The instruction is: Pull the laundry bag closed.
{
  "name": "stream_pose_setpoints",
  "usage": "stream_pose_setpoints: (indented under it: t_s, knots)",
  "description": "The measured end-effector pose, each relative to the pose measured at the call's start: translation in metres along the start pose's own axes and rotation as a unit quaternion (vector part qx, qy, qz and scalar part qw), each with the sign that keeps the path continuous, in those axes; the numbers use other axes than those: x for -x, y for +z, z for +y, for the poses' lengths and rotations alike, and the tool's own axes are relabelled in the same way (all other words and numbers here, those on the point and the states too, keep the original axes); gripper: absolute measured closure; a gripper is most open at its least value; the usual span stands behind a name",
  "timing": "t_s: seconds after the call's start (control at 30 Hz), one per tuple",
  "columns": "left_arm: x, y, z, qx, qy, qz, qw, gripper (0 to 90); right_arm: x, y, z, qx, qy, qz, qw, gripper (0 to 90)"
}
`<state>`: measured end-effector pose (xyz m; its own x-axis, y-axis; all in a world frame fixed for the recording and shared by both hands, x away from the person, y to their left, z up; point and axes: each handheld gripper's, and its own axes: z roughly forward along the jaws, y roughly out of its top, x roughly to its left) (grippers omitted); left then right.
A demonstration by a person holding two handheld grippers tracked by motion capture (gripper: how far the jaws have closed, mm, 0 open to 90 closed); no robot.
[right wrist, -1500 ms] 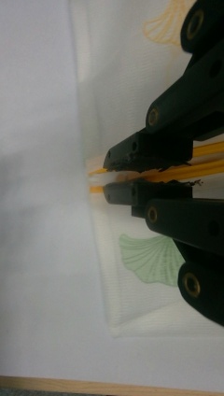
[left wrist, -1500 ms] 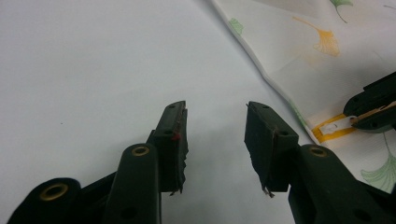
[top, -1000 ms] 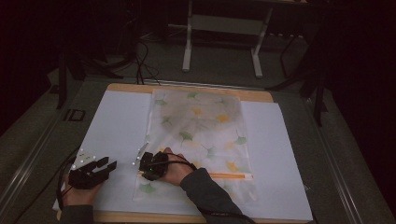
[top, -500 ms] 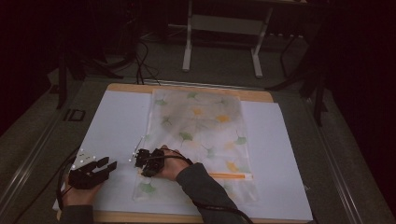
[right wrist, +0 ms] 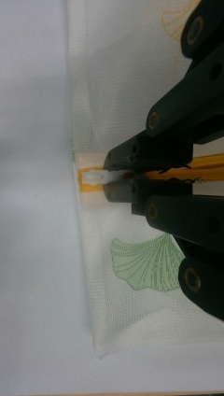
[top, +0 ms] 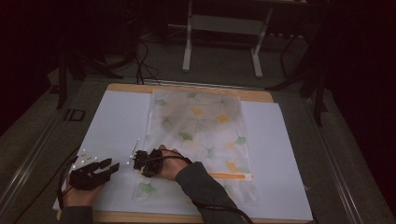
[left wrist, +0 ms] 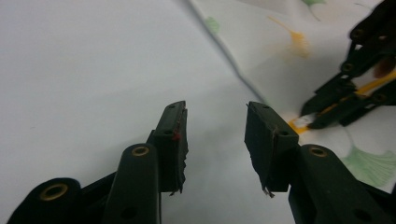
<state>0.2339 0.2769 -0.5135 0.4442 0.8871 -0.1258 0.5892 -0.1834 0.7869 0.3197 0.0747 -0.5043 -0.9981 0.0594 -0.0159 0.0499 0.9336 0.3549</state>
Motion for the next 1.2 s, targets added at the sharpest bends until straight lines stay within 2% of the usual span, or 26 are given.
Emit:
stream_pose_setpoints:
  t_s: [0.03, 0.27, 0.33, 0.43, 0.7, 0.9, 1.2]
  knots:
    - [0.003, 0.002, 0.001, -0.007, 0.006, -0.006, 0.9999, 59.1, -0.001, -0.001, 0.0, 0.003, 0.0, -0.002, 1.0, 84.1]
    - [0.006, 0.002, 0.002, -0.007, 0.003, -0.018, 0.9998, 58.1, -0.002, -0.002, -0.002, 0.011, -0.001, -0.005, 0.9999, 84.0]
    - [0.007, 0.004, 0.002, -0.014, -0.001, -0.031, 0.9994, 57.4, -0.002, -0.003, -0.002, 0.013, -0.002, -0.007, 0.9999, 84.0]
    - [0.009, 0.005, 0.002, -0.02, 0.005, -0.037, 0.9991, 57.5, -0.002, -0.004, -0.002, 0.012, -0.003, -0.007, 0.9999, 84.1]
    - [0.012, 0.006, 0.004, -0.023, 0.004, -0.052, 0.9984, 57.5, -0.003, -0.008, -0.003, 0.021, -0.005, -0.012, 0.9997, 84.1]
    - [0.016, 0.011, 0.004, -0.035, 0.004, -0.07, 0.9969, 57.0, -0.003, -0.01, -0.005, 0.029, -0.003, -0.011, 0.9995, 84.1]
    - [0.02, 0.017, 0.005, -0.05, -0.007, -0.099, 0.9938, 56.5, -0.003, -0.014, -0.007, 0.037, 0.001, -0.016, 0.9992, 84.1]
